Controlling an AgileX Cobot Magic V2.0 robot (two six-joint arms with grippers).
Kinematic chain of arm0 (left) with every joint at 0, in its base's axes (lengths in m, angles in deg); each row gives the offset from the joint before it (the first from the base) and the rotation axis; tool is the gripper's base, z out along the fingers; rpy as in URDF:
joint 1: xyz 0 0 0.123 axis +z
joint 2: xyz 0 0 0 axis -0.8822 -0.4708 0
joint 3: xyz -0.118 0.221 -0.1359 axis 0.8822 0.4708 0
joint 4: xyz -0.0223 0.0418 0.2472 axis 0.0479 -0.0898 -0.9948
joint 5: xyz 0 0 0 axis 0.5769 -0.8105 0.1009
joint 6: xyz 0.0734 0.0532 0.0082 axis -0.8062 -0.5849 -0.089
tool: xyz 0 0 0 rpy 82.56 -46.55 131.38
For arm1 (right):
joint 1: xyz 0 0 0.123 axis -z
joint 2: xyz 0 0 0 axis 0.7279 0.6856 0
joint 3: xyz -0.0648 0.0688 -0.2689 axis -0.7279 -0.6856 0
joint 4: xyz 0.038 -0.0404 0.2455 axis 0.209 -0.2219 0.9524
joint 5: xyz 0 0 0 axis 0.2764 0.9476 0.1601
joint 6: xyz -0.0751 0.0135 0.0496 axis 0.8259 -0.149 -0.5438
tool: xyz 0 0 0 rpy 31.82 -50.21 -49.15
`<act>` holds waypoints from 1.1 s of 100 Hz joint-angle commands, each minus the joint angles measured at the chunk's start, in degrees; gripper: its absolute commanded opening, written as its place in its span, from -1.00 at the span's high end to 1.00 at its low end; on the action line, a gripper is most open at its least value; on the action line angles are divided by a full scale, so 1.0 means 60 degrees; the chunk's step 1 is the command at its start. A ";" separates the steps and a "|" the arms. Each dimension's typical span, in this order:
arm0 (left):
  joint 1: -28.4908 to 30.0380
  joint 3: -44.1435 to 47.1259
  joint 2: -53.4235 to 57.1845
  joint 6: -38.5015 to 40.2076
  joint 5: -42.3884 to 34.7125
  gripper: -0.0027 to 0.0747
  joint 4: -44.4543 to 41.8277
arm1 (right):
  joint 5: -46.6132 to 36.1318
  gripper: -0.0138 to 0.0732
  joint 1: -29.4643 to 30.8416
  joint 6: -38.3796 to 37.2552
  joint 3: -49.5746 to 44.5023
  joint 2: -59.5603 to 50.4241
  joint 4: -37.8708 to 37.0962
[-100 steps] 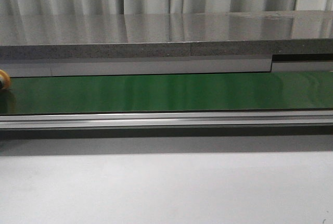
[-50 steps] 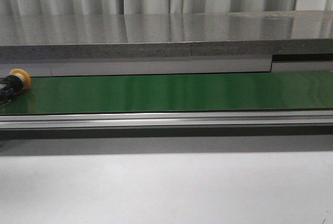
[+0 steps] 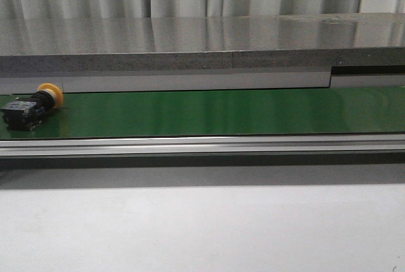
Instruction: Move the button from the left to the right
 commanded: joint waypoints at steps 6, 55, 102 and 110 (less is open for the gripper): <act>-0.0100 0.0578 0.1260 0.0023 -0.1071 -0.83 0.0404 | -0.0776 0.84 -0.0008 0.0000 0.0178 -0.0161 -0.0005; -0.0100 0.1082 0.2301 0.0023 -0.1521 -0.75 0.0427 | -0.0776 0.84 -0.0008 0.0000 0.0178 -0.0161 -0.0005; -0.0100 0.1082 0.2301 0.0023 -0.1521 0.98 0.0409 | -0.0776 0.84 -0.0008 0.0000 0.0178 -0.0161 -0.0005; -0.0100 0.1082 0.2301 0.0023 -0.1521 0.98 0.0409 | -0.0792 0.84 -0.0008 0.0000 0.0178 -0.0161 -0.0005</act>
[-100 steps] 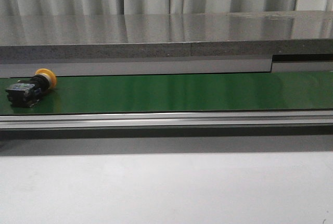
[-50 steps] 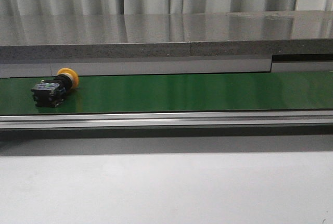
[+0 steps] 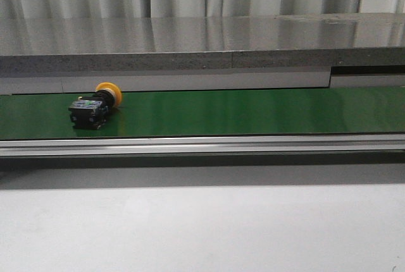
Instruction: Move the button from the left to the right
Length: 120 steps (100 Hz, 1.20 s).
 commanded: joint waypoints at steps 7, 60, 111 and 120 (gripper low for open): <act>-0.0100 -0.0266 -0.0045 0.0023 -0.0774 0.98 0.0091 | -0.0942 0.84 -0.0008 0.0000 0.0178 -0.0161 -0.0005; -0.0100 -0.0266 -0.0045 0.0023 -0.0774 0.98 0.0091 | -0.0692 0.84 -0.0008 0.0000 0.1153 -0.0054 -0.0005; -0.0100 -0.0266 -0.0045 0.0023 -0.0774 0.98 0.0091 | 0.3641 0.84 -0.0008 0.0000 0.6044 0.5054 0.0154; -0.0100 -0.0266 -0.0045 0.0023 -0.0774 0.98 0.0091 | 0.3828 0.84 -0.0008 0.0000 0.6838 0.6129 0.0243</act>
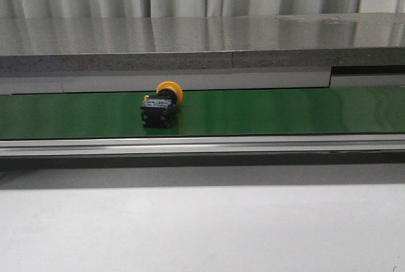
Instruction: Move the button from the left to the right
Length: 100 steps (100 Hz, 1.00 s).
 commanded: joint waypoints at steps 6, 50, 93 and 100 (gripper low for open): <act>-0.0100 -0.0266 -0.0045 0.0023 -0.0774 0.98 0.0091 | -0.0384 0.84 -0.0008 0.0000 0.1317 0.1584 0.0275; -0.0100 -0.0266 -0.0045 0.0023 -0.0774 0.98 0.0091 | 0.0023 0.31 -0.0008 0.0000 0.1812 0.3400 0.0726; -0.0100 -0.0266 -0.0045 0.0023 -0.0774 0.98 0.0091 | -0.0313 -0.77 -0.0008 0.0000 0.1812 0.3400 0.1180; -0.0100 -0.0266 -0.0045 0.0023 -0.0774 0.98 0.0091 | -0.0286 -0.77 -0.0008 0.0000 0.1852 0.3508 0.1503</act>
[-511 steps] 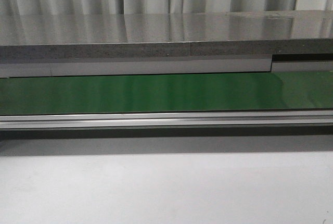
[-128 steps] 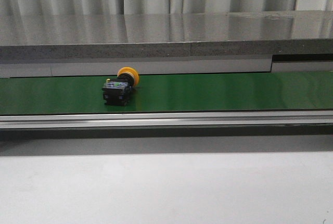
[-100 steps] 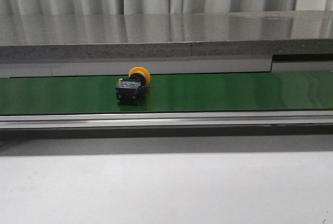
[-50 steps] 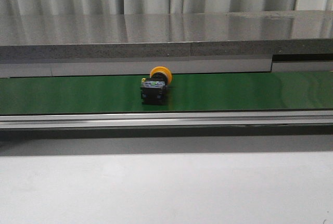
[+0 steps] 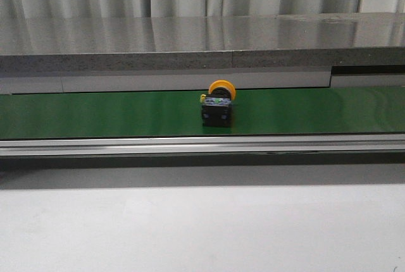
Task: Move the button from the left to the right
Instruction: 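Lower the right gripper onto the button on the belt and grasp it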
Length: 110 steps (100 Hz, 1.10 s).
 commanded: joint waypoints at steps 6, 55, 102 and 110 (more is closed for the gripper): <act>-0.0100 -0.0266 -0.0045 0.0023 -0.0774 0.98 0.0091 | -0.0580 -0.77 -0.0012 0.0000 0.0507 0.0236 0.0630; -0.0100 -0.0266 -0.0045 0.0023 -0.0774 0.98 0.0091 | -0.0831 -0.77 -0.1792 0.0000 0.2220 0.3836 0.0733; -0.0100 -0.0266 -0.0045 0.0023 -0.0774 0.98 0.0091 | -0.0988 -0.77 -0.2122 0.0110 0.4051 0.6610 0.0671; -0.0100 -0.0266 -0.0045 0.0023 -0.0774 0.98 0.0091 | -0.0992 -0.77 -0.2122 0.0110 0.4121 0.6922 0.0472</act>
